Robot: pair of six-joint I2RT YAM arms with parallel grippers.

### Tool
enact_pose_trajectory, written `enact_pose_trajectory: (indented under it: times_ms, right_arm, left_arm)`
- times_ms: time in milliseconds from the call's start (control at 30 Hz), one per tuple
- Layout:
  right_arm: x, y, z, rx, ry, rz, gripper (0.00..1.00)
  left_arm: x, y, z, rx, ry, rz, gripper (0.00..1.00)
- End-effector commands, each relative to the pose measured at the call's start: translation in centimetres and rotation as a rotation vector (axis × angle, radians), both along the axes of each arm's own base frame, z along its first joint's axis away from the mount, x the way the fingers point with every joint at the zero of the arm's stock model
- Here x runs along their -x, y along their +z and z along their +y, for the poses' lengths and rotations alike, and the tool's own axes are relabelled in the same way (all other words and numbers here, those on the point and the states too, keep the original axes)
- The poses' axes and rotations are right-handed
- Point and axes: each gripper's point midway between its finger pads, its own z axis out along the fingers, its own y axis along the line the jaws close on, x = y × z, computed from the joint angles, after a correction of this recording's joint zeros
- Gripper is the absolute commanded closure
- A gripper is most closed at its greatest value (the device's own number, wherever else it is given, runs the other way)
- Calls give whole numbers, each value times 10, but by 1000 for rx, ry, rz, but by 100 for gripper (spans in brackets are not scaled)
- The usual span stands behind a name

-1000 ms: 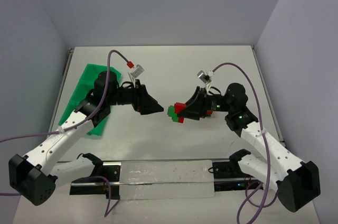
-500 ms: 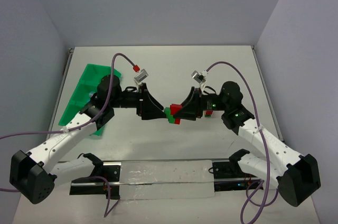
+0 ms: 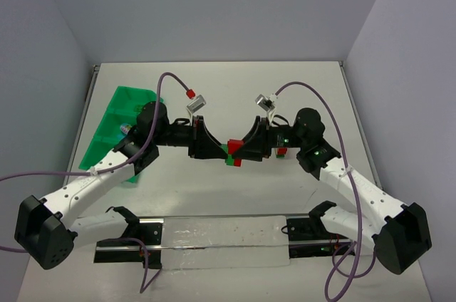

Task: Sort the legos into containers by color

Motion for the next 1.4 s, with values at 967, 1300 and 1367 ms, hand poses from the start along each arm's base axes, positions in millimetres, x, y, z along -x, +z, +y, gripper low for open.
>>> enact_pose_trajectory:
  times_ms: [967, 1300, 1367]
  right_arm:
    - [-116, -74, -106, 320, -895, 199, 97]
    - [-114, -83, -111, 354, -907, 192, 91]
    - [-114, -85, -111, 360, -905, 193, 91]
  left_arm:
    - [-261, -88, 290, -674, 1577, 385, 100]
    - [-308, -120, 333, -779, 1745, 455, 91]
    - [-312, -130, 337, -813, 1755, 467, 84]
